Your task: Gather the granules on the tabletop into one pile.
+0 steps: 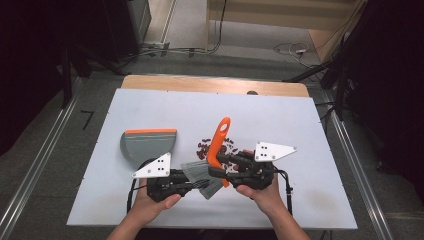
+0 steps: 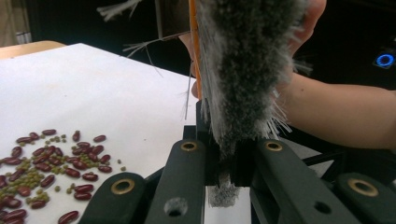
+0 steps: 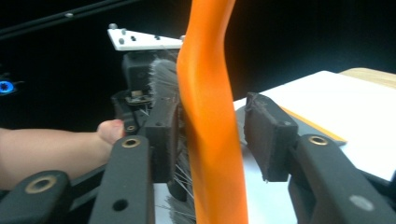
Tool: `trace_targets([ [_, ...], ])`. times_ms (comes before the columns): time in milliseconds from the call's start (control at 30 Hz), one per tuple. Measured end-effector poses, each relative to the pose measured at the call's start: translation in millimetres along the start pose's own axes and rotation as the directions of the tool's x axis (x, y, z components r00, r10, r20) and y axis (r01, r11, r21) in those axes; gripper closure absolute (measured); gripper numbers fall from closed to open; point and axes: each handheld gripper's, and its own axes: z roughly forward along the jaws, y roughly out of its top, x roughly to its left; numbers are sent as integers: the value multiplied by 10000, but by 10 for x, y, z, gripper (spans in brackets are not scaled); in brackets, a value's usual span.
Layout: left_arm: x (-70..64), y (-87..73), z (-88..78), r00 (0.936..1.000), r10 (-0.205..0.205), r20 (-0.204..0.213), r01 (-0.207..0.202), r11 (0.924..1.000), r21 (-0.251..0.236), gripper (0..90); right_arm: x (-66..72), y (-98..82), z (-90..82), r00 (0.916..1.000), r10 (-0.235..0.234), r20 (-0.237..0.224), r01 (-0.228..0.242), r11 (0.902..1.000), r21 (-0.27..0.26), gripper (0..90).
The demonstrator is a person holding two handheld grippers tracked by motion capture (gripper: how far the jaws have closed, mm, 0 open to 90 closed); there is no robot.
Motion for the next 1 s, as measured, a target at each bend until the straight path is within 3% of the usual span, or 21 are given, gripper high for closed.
trace_targets([
  [200, 6, -7, 13, 9993, -85, 368, 81, 9999, 105, 856, -1, -35, 40, 9983, 235, -542, -232, 9997, 55, 592],
  [300, 10, -11, 14, 9989, -103, 462, 98, 9999, 111, 856, 15, -40, 62, 9984, 160, -541, -151, 9997, 174, 620],
  [500, 35, -23, 13, 9971, -241, 721, 232, 9996, 127, 855, -11, -51, 53, 9956, 454, -823, -448, 9990, 87, 675],
  [667, 72, -47, 8, 9954, -570, 767, 569, 9984, 38, 831, 21, -45, 62, 9981, 362, -490, -351, 9991, 237, 682],
  [800, 75, -58, -8, 9974, -635, 344, 640, 9979, -120, 707, 35, -33, 65, 9993, 290, -227, -283, 9991, 320, 683],
  [833, 91, -69, -42, 9965, -771, -328, 760, 9966, -313, 638, 35, -30, 54, 9995, 305, 61, -307, 9989, 355, 683],
  [867, 98, -71, -60, 9950, -744, -664, 724, 9968, -328, 579, 24, -30, 43, 9995, 269, 181, -275, 9990, 352, 683],
  [1000, 135, -77, -164, 9746, -812, -2085, 758, 9966, -338, 343, -19, -25, -22, 9967, 415, 695, -436, 9986, 299, 683],
])
